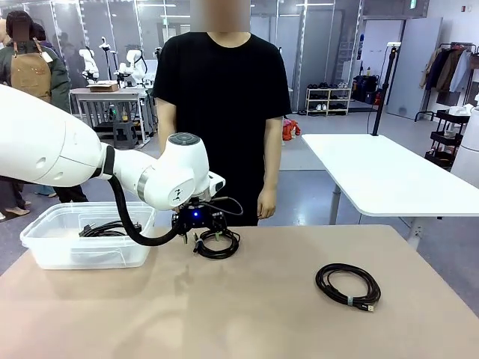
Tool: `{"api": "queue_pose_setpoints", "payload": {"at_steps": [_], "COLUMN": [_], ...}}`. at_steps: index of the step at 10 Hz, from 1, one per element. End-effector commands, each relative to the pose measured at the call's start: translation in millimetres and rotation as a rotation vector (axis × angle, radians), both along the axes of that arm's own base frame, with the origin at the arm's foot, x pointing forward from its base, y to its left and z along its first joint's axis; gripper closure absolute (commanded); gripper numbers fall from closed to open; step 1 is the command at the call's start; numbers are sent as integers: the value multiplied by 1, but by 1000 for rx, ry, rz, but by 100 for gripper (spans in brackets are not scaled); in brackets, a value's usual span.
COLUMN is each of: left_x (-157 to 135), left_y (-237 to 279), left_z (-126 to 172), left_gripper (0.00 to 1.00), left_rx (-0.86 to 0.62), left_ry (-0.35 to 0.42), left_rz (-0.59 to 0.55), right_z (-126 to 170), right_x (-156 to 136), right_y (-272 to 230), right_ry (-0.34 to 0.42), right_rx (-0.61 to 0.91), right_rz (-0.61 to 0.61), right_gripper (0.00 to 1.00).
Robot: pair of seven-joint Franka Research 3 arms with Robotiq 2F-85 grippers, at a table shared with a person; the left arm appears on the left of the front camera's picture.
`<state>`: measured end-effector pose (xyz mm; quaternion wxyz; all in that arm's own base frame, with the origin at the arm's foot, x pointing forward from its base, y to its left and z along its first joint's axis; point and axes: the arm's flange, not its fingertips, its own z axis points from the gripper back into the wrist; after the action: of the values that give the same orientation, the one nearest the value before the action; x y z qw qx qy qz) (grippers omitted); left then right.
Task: Organize and store the cables.
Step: Place the USB Extension Cable into the Organizing box.
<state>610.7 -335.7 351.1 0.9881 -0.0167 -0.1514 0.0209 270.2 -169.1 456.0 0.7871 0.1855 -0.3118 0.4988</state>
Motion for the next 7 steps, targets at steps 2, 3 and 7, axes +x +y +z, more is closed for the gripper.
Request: {"api": "queue_pose_setpoints", "payload": {"at_steps": [2, 3, 7], "left_x": [38, 47, 59], "left_y": [-4, -2, -4], "left_z": [-19, -22, -30], "left_gripper": [0, 0, 34], "left_rx": [29, 13, 53], "left_ry": [-15, 15, 31], "left_rz": [42, 29, 52], "right_z": [0, 0, 0], "right_x": [2, 2, 2], "right_y": [1, 1, 1], "right_ry": [-6, -6, -6], "right_rx": [-2, -2, -2], "right_rz": [-1, -1, -1], "right_gripper": [0, 0, 0]}}
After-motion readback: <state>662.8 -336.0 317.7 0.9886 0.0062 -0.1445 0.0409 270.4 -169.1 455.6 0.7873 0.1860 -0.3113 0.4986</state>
